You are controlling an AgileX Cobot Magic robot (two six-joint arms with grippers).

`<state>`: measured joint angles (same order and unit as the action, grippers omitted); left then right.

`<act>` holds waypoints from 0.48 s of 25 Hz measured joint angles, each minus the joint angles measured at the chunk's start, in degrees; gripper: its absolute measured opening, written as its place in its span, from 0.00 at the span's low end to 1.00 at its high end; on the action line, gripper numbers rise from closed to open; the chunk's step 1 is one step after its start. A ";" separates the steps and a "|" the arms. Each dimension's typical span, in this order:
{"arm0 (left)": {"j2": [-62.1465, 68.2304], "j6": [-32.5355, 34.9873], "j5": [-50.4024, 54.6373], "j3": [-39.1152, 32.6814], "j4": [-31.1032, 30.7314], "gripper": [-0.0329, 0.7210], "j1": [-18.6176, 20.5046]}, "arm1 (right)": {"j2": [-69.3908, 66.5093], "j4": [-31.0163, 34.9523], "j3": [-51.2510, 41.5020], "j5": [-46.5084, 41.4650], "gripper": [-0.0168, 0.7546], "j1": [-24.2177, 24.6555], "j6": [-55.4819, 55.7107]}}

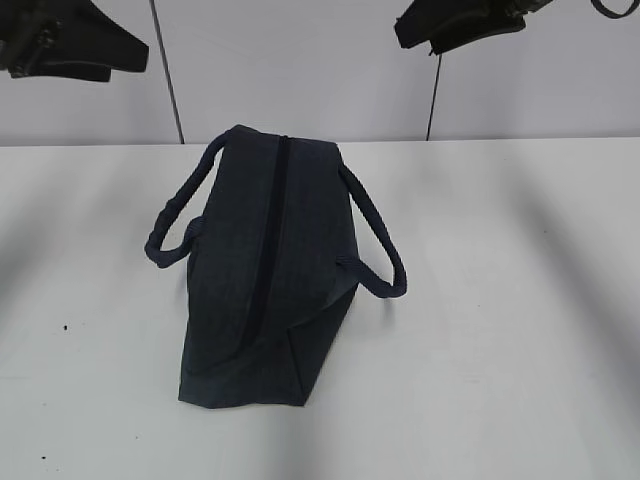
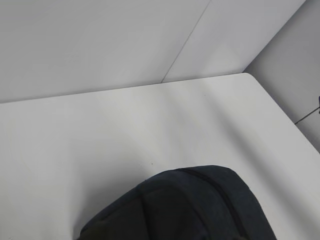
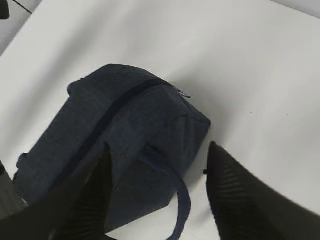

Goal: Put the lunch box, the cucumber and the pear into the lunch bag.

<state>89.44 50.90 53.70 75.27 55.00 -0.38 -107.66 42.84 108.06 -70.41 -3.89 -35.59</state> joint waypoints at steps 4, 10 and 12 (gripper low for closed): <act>-4.94 -2.90 1.89 0.00 -4.13 0.62 1.13 | 1.34 -1.76 0.00 -0.11 0.63 0.00 2.84; -10.84 -12.38 7.09 0.00 -19.66 0.62 1.25 | 5.40 -17.25 0.00 -0.73 0.63 0.00 10.03; -12.07 -17.05 8.79 0.00 -24.74 0.62 1.25 | 7.21 -21.78 0.00 -0.85 0.63 0.00 12.91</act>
<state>77.37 33.84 62.50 75.27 30.26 0.87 -100.45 21.06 108.06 -71.26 -3.89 -22.67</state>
